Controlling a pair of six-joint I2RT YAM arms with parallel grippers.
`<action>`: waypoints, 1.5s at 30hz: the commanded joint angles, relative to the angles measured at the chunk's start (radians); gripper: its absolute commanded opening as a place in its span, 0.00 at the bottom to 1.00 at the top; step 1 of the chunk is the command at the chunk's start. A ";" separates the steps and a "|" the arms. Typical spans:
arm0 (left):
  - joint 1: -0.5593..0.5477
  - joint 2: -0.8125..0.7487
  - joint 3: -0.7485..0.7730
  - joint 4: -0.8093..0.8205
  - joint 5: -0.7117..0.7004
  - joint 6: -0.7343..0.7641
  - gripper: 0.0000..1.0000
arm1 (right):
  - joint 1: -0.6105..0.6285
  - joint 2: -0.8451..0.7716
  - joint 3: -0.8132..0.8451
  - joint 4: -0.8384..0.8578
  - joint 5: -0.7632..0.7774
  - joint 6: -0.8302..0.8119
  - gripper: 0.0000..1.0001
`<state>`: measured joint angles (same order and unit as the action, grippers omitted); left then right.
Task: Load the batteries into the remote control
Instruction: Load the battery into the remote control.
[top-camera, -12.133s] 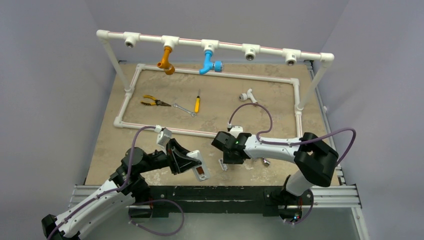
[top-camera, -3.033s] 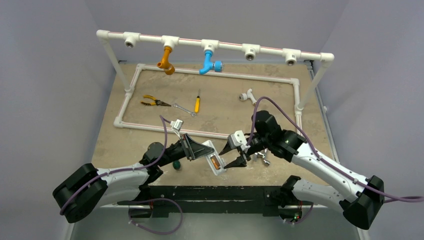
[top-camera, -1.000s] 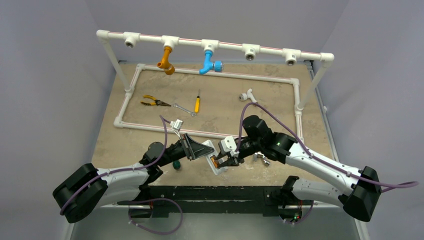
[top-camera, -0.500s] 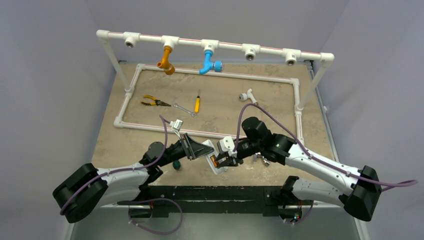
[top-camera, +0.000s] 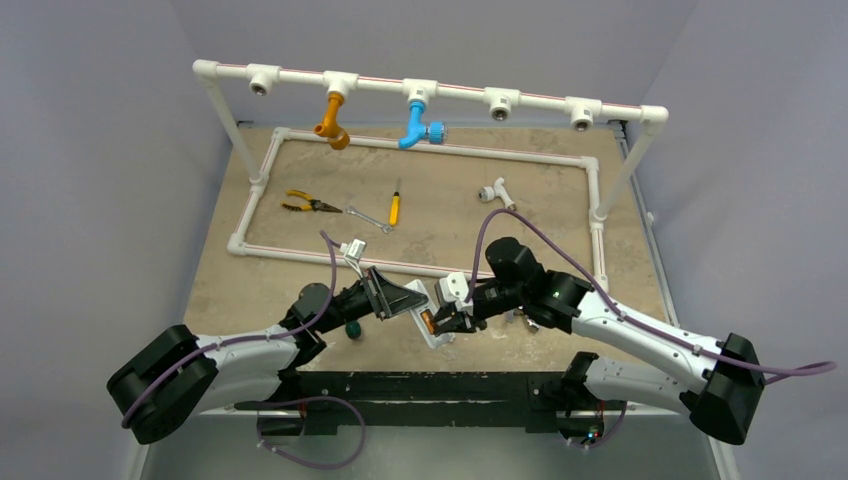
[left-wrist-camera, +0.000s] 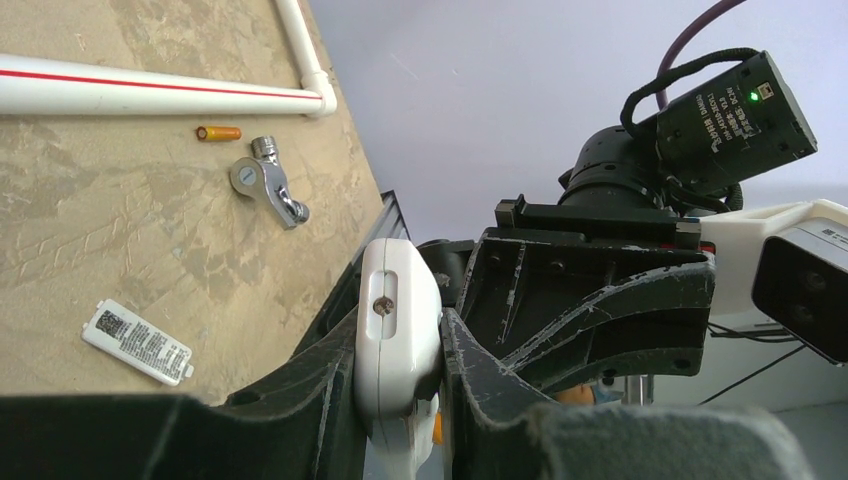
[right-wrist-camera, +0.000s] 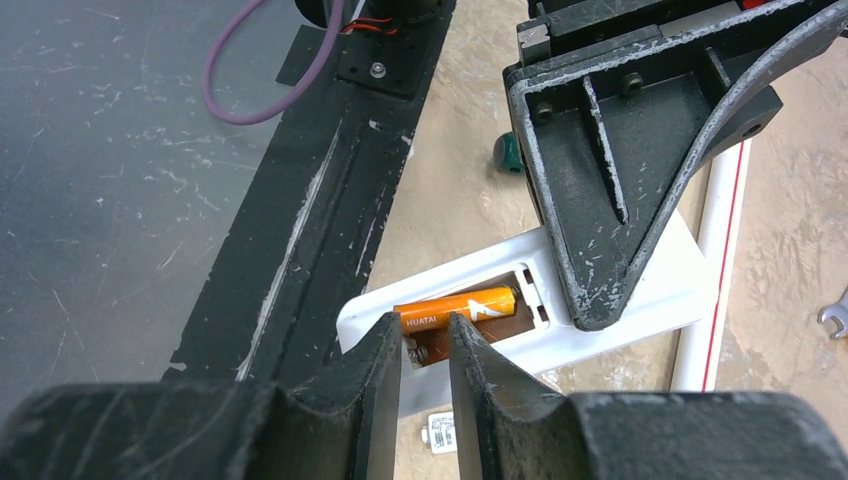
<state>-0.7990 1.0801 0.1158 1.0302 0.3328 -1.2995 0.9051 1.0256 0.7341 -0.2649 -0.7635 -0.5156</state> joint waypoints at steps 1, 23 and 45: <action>-0.003 -0.001 0.025 0.111 0.020 -0.028 0.00 | 0.003 0.013 0.006 0.020 0.039 -0.016 0.22; -0.002 0.005 0.038 0.125 0.035 -0.033 0.00 | 0.003 0.083 0.065 -0.034 0.037 -0.076 0.24; -0.003 0.039 0.044 0.158 0.036 -0.057 0.00 | 0.005 0.137 0.093 -0.016 0.119 -0.060 0.23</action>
<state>-0.7921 1.1244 0.1158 1.0077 0.3279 -1.2984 0.9100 1.1450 0.8040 -0.3504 -0.7479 -0.5751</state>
